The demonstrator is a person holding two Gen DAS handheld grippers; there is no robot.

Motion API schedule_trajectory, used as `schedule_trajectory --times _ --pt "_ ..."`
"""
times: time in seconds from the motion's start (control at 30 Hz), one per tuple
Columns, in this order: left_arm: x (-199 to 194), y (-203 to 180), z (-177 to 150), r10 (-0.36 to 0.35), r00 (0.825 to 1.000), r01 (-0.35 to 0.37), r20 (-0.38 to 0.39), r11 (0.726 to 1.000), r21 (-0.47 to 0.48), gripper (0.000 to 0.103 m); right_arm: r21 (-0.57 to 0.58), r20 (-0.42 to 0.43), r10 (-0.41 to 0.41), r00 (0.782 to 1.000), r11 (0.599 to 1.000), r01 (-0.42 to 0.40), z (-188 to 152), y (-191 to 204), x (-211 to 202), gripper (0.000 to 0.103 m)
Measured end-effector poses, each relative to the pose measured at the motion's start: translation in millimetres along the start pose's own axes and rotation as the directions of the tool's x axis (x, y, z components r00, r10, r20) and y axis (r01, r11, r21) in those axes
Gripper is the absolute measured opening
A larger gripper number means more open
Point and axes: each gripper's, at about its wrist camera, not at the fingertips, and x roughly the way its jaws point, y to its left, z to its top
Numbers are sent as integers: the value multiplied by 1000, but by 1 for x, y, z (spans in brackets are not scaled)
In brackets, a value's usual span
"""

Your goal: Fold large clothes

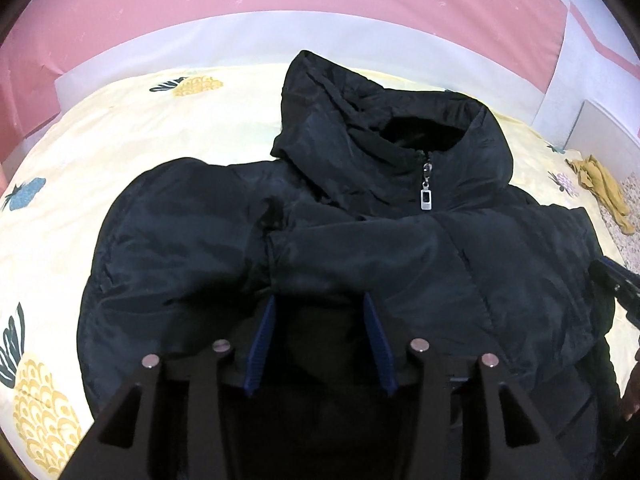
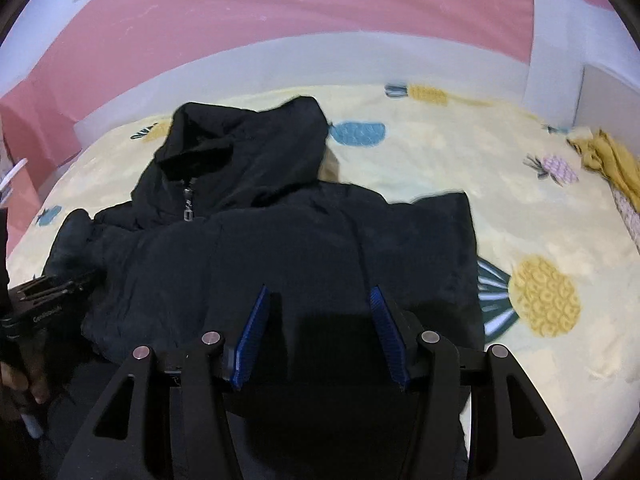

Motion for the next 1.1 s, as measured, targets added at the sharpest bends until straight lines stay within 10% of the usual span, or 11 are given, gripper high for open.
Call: schedule_trajectory --times 0.3,0.57,1.1 --pt "11 -2 -7 1 1000 -2 24 999 37 53 -57 -129 3 992 998 -11 -19 8 58 53" --pt "-23 18 12 -65 998 65 3 998 -4 53 -1 -90 59 994 998 -59 2 -10 25 53" --pt "-6 48 7 105 994 -106 18 992 67 60 55 -134 -37 990 997 45 -2 -59 44 53"
